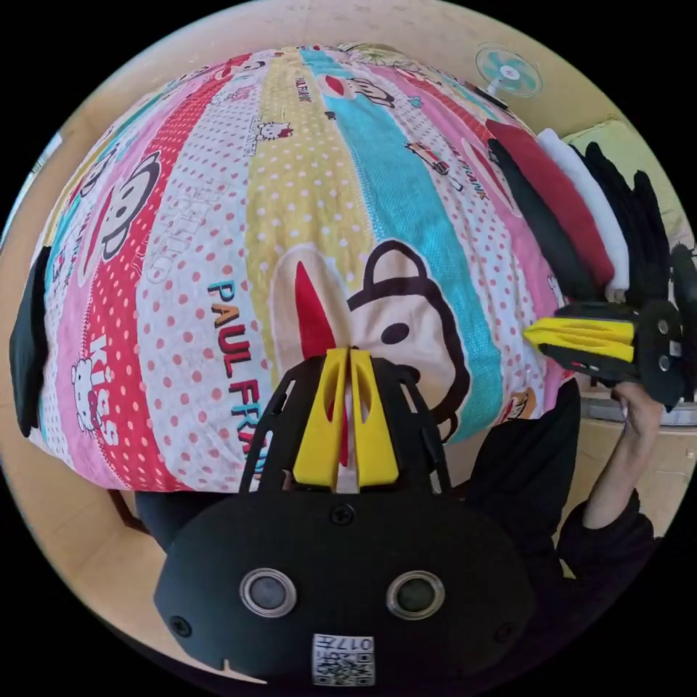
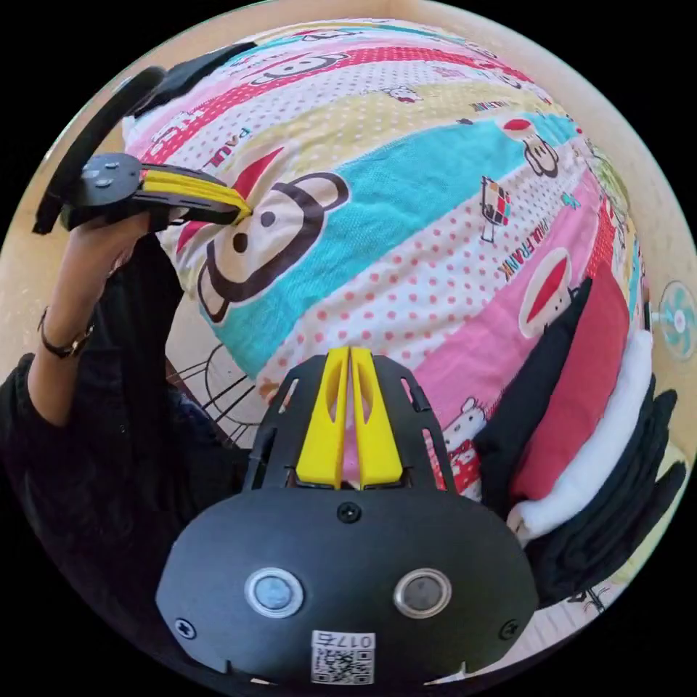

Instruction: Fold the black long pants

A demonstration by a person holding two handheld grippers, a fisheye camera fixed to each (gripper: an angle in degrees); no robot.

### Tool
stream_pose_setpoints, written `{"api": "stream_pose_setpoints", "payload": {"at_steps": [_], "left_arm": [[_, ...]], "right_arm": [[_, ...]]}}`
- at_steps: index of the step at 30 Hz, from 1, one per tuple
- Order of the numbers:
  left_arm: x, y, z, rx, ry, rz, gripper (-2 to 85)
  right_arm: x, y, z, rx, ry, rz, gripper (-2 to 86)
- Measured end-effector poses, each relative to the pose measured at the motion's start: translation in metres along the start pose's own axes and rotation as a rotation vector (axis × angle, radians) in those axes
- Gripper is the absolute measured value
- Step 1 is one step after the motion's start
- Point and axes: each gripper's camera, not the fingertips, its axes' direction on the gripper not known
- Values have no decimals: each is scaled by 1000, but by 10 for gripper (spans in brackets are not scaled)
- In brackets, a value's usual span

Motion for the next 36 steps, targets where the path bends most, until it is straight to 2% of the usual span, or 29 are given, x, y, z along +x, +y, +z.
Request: {"api": "stream_pose_setpoints", "payload": {"at_steps": [1, 4, 5, 8, 9, 11, 13, 15, 16, 18, 20, 22, 24, 25, 27, 29, 31, 34, 36], "left_arm": [[-17, 6, -10, 47, 113, -9, -10], [-78, 25, -37, 73, 374, -66, -9], [-93, 32, -45, 94, 395, -83, -9], [-175, 77, -93, 212, 331, -230, -5], [-214, 97, -116, 250, 292, -291, -1], [-276, 124, -154, 294, 210, -388, 20], [-360, 159, -220, 396, 98, -568, 73], [-413, 185, -277, 554, 66, -656, 91], [-443, 197, -311, 652, 20, -691, 99], [-487, 194, -343, 673, -15, -735, 121], [-530, 168, -345, 580, 24, -743, 152], [-568, 125, -313, 440, 169, -723, 148], [-579, 115, -292, 432, 223, -798, 137], [-579, 125, -296, 511, 252, -897, 126], [-566, 127, -312, 587, 248, -907, 98], [-540, 110, -338, 605, 213, -752, 73], [-491, 74, -366, 635, 313, -534, 65], [-405, 26, -387, 666, 345, -374, 64], [-341, -1, -396, 681, 310, -275, 63]], "right_arm": [[-2, -36, 38, -164, 33, -17, 5], [-10, -75, 47, -362, 69, -109, 4], [-11, -80, 52, -386, 74, -116, 4], [-6, -98, 75, -449, 53, -172, 4], [7, -102, 79, -451, -21, -175, 4], [48, -107, 89, -450, -241, -67, 3], [103, -101, 114, -438, -564, 61, 3], [114, -97, 127, -397, -675, -25, 3], [112, -96, 129, -367, -677, -82, 3], [107, -98, 132, -383, -636, -62, 3], [92, -106, 133, -418, -548, -74, 4], [87, -108, 138, -413, -523, -104, 4], [105, -100, 151, -382, -636, -14, 4], [117, -89, 159, -339, -718, 56, 4], [123, -67, 162, -210, -772, 89, 4], [122, -40, 163, -50, -794, 141, 5], [112, 3, 167, 182, -827, 269, 5], [81, 48, 172, 445, -785, 370, 6], [66, 66, 178, 534, -807, 419, 7]]}}
